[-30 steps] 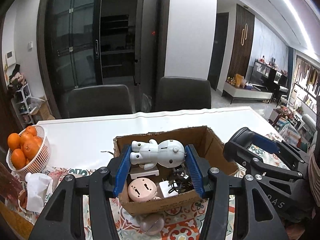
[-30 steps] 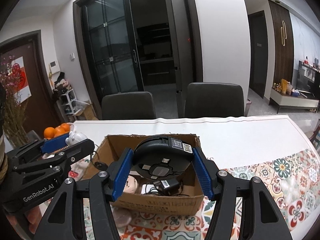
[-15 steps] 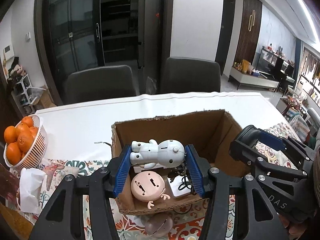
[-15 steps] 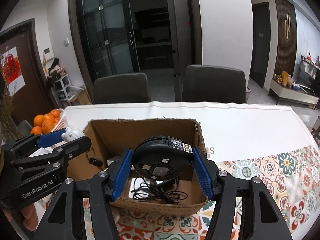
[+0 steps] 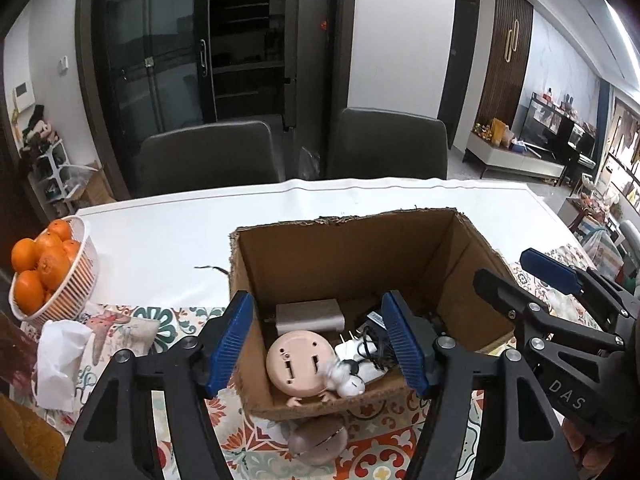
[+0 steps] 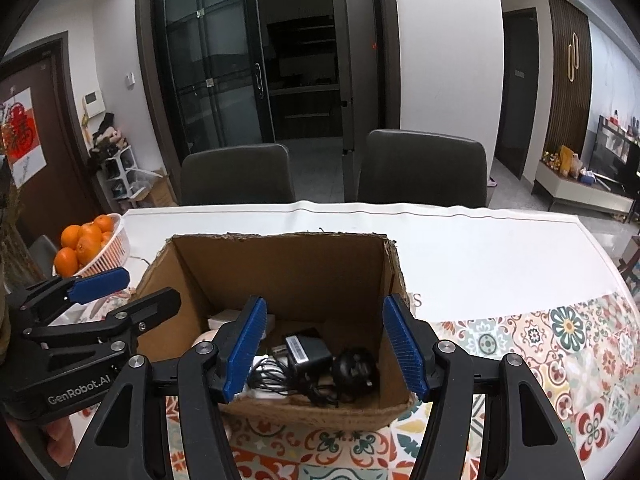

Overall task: Organize rigid objects
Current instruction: 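Open both tools to release the figurine and mouse, then withdraw, then grasp the silver egg speaker with the left tool while the right tool grasps the black USB stick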

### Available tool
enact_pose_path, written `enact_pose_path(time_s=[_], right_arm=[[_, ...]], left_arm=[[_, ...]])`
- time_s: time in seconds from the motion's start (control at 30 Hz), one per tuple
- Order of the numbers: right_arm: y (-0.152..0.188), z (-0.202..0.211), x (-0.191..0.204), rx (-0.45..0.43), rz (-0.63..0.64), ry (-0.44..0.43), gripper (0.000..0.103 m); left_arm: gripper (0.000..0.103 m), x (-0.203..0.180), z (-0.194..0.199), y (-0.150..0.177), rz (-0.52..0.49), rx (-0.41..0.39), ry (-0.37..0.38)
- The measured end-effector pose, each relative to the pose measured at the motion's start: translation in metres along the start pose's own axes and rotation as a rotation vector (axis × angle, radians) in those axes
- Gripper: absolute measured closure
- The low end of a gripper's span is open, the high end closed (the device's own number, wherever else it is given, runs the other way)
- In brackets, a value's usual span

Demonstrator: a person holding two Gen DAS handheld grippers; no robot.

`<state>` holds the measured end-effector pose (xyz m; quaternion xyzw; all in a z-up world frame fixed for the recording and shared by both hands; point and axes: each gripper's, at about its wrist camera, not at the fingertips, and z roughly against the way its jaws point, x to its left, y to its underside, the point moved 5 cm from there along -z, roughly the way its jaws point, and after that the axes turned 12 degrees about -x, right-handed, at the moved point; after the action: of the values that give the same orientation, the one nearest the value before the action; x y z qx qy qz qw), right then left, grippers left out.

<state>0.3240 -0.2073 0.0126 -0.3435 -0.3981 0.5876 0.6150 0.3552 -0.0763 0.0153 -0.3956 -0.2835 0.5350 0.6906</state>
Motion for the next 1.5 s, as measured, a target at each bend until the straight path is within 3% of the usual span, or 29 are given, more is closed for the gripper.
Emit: enact_pose_path(time_s=[0.4,0.83,1.23,1.5], right_arm=[[0.007,0.039,0.006,-0.044,-0.006,-0.006,0.039],[0.028,0.081,0.017,-0.085,0.034,-0.012,0.030],[0.058,0.111,0.028,-0.083,0.065,-0.014,0.025],[0.086,0.116,0.035,-0.029,0.071,-0.041,0.024]], left_arm=[[0.026,0.002,0.050,0.013,0.005,-0.035,-0.080],[0.018,0.004,0.099,0.046,0.002,-0.120,-0.152],[0.012,0.008,0.123,0.084,0.037,-0.110,-0.165],[0.011,0.010,0.129,0.114,0.050,-0.067,-0.182]])
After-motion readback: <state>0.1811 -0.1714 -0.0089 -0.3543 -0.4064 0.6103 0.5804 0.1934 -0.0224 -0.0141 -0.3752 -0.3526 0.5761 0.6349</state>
